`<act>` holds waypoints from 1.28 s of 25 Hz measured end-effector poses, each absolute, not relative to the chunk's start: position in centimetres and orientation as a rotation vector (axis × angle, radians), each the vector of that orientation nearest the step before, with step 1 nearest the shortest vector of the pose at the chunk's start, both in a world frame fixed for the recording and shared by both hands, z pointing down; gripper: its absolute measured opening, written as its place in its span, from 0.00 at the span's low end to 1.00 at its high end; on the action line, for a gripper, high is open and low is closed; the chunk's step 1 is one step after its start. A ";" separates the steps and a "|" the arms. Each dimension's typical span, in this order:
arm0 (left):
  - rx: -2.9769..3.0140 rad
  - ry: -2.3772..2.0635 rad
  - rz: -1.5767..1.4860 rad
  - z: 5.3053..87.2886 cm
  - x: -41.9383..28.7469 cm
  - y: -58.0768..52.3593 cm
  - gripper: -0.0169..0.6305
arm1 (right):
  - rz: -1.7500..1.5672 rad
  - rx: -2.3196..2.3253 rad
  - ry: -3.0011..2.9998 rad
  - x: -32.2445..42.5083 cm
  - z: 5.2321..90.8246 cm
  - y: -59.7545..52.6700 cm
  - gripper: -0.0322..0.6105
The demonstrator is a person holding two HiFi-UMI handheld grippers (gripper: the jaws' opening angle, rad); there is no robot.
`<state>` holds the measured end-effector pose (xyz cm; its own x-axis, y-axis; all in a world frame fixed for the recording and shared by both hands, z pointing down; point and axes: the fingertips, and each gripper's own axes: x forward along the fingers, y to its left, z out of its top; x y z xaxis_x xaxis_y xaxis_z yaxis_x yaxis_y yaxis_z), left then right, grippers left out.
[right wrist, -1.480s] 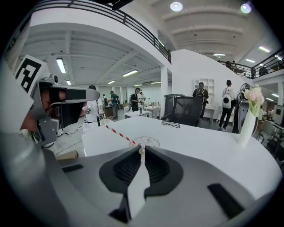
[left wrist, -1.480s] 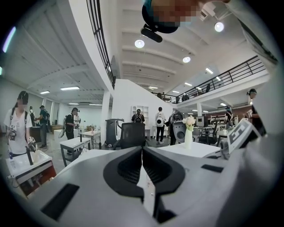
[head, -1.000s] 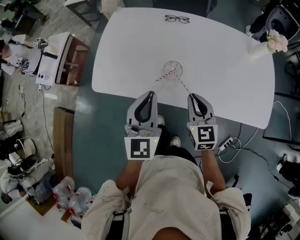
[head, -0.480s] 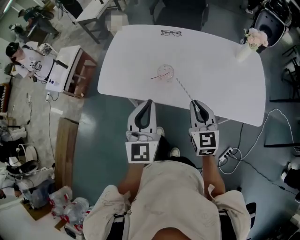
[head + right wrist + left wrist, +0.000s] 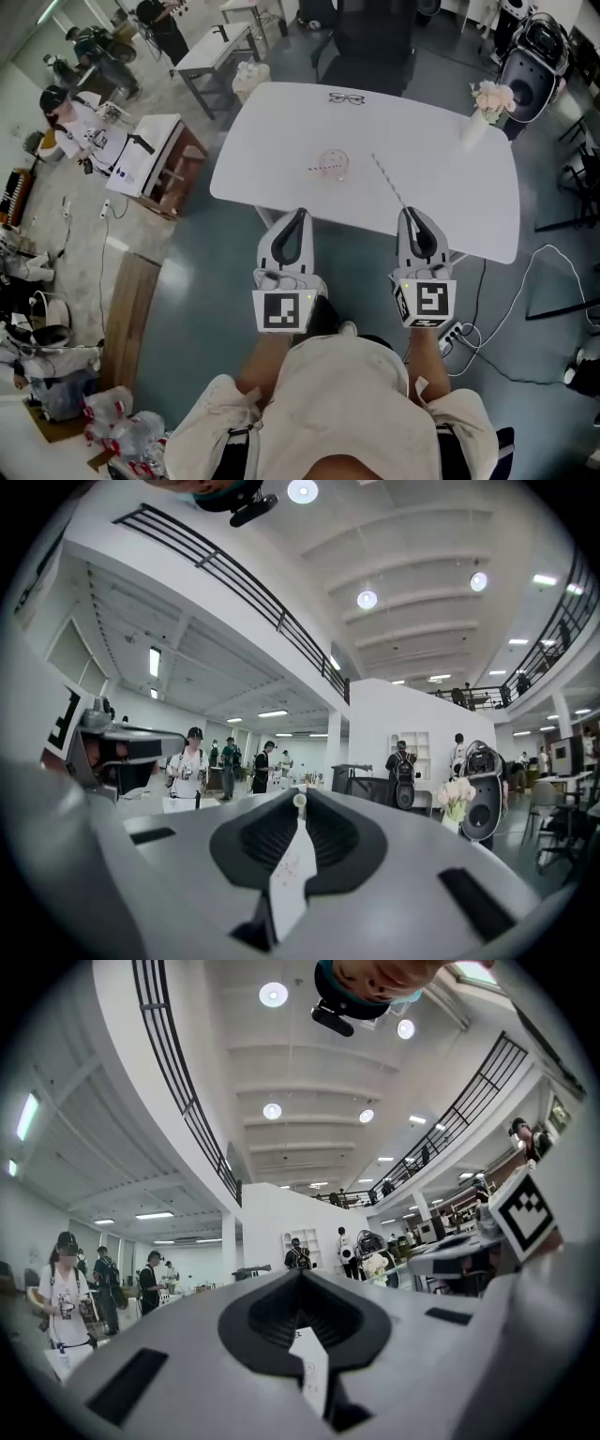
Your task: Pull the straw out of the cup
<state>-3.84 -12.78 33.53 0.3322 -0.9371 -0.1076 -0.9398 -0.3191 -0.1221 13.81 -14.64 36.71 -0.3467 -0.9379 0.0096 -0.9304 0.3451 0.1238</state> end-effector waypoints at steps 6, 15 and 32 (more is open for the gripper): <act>-2.355 1.686 0.100 30.6 -3.6 -11.0 0.03 | -0.355 1.864 -2.559 15.2 30.1 -11.8 0.09; -2.342 1.674 0.133 30.1 -3.0 -10.2 0.03 | -0.440 1.924 -2.548 16.7 27.8 -10.3 0.09; -2.305 1.693 0.129 30.1 -2.8 -9.6 0.03 | -0.439 1.887 -2.574 16.8 28.4 -10.6 0.09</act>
